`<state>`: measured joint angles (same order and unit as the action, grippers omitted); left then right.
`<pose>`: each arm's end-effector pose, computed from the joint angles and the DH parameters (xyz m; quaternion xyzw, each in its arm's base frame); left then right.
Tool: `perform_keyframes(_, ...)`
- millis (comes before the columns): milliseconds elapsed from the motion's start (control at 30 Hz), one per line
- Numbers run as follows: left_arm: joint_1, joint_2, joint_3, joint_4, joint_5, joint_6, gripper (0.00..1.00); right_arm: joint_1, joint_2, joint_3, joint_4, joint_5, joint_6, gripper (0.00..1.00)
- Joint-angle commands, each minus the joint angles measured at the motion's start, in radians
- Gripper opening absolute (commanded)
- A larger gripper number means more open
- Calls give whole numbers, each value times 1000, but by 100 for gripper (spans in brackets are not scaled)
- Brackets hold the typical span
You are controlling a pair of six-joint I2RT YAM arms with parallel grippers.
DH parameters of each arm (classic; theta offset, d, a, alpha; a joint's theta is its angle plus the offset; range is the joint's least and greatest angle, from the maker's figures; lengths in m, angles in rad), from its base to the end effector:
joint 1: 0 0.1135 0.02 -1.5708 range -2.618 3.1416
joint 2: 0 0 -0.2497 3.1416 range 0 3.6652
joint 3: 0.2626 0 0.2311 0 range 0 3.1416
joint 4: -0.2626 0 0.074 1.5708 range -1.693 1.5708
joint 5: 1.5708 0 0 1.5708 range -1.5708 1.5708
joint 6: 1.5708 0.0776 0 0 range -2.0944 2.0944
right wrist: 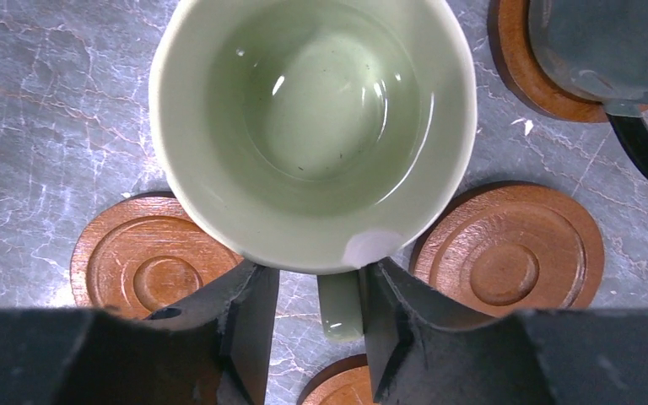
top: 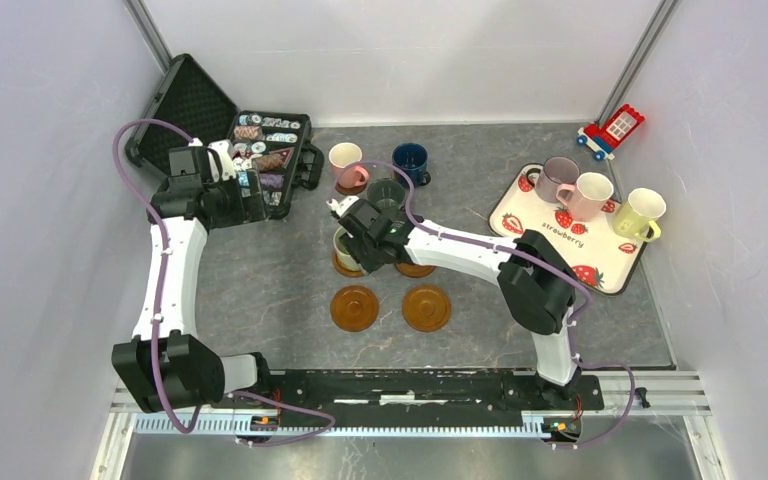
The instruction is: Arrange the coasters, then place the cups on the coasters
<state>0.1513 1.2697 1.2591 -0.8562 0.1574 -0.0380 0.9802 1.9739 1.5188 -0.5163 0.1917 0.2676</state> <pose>0.2660 0.0283 0.2948 -0.0614 0.9342 -0.0542 0.3473 0.2515 0.3485 0.1750 -0.3052 0.9012 0.0975 0.2919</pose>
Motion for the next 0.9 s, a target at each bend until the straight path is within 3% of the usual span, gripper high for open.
perform_keyframes(0,5,4,6,41,-17,-34,100,7,-46,15,36,-43,24,46)
perform_keyframes(167,5,10,11,39,-9,-36,100,8,-97,-43,55,-125,15,45)
perform_keyframes(333,5,15,13,40,7,-46,100,9,-100,-50,64,-134,9,51)
perform_keyframes(433,5,6,10,39,7,-40,100,1,-116,-51,50,-118,-20,65)
perform_keyframes(533,5,-6,11,33,11,-25,100,-36,-168,-65,28,-97,-85,86)
perform_keyframes(600,5,-13,11,31,23,-5,100,-81,-217,-75,12,-103,-148,96)
perform_keyframes(667,5,-21,14,31,33,15,100,-134,-275,-82,-4,-136,-228,98)
perform_keyframes(767,5,-29,26,42,50,68,100,-271,-368,-87,-19,-344,-338,98)
perform_keyframes(867,5,-13,66,42,34,91,100,-469,-419,-70,-47,-541,-327,98)
